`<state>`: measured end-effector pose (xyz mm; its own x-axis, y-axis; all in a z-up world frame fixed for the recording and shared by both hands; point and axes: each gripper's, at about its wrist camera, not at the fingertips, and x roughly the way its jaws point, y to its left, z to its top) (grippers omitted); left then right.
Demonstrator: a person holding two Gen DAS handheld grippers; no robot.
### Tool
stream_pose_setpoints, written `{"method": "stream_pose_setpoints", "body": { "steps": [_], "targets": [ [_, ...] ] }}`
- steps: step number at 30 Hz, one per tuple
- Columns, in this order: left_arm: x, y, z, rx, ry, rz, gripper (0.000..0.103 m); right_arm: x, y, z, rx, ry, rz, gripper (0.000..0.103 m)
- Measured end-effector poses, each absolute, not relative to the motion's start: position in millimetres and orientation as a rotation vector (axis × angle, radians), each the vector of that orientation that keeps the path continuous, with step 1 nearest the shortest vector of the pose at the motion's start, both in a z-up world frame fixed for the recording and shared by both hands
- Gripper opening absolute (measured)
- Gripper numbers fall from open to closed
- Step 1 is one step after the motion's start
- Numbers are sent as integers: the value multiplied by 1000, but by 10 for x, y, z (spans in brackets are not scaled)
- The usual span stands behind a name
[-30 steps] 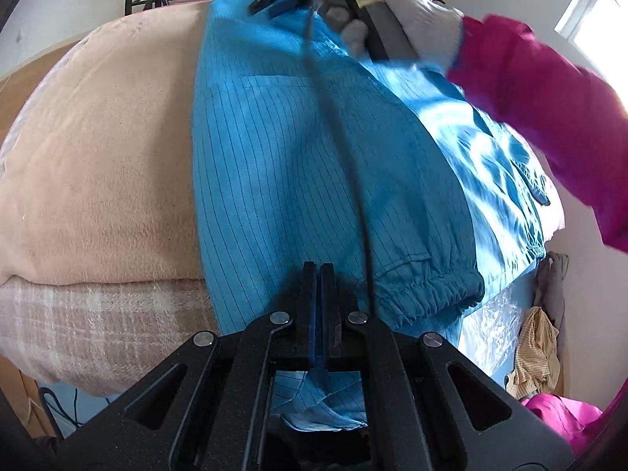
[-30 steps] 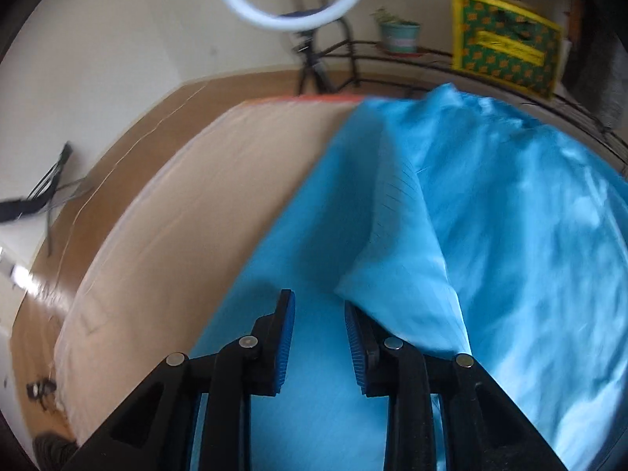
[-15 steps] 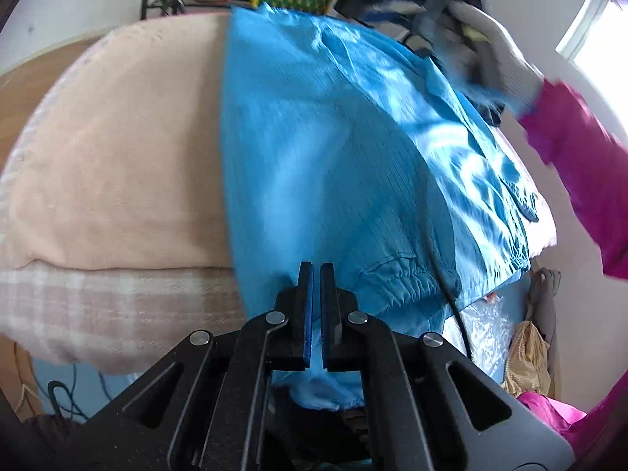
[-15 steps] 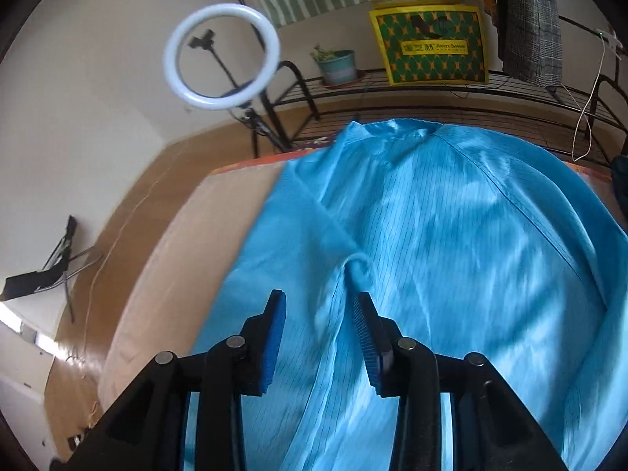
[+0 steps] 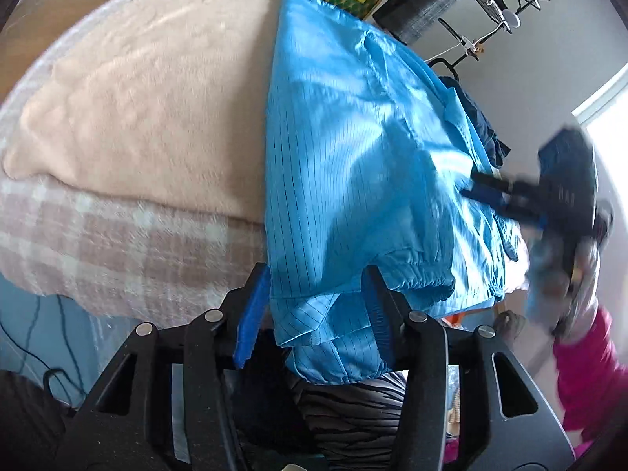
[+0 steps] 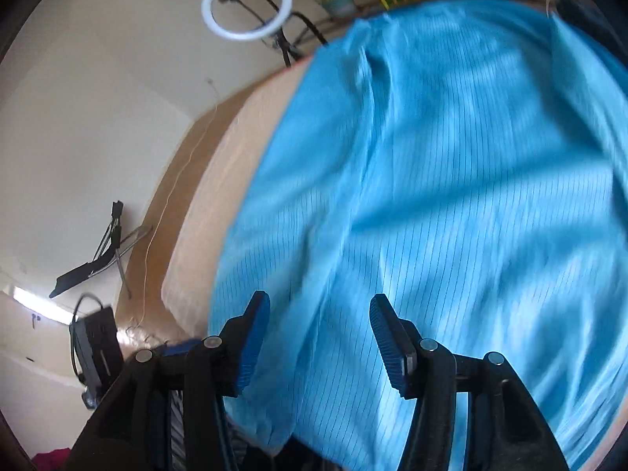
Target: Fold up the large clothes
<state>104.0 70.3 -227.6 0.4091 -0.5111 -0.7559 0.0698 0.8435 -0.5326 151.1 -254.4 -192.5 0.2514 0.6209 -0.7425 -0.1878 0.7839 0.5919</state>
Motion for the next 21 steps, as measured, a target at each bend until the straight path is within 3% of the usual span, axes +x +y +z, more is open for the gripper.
{"method": "stream_pose_setpoints", "body": {
  "steps": [5,9,11,14,19,21],
  "targets": [
    [1077,902,-2378,-652,1091,-390,47,1271,-2372,-2188,524,1263,605,57],
    [1152,947,-2459,-706,1122,-446,10,1180,-2207,-2258,472,1291,602,46],
    [1176,954,-2476,-713,1134,-463,10,1166,-2185,-2278,487,1313,604,28],
    [1162,987,-2411,-675,1132,-483,10,1131,-2176,-2241,463,1322,587,27],
    [1099,1334,-2388,-713,1110,-435,10,986,-1932,-1796,280,1210,585,42],
    [1067,1461,-2369,-737,1087,-421,10,956,-1826,-1716,232,1213,591,58]
  ]
}}
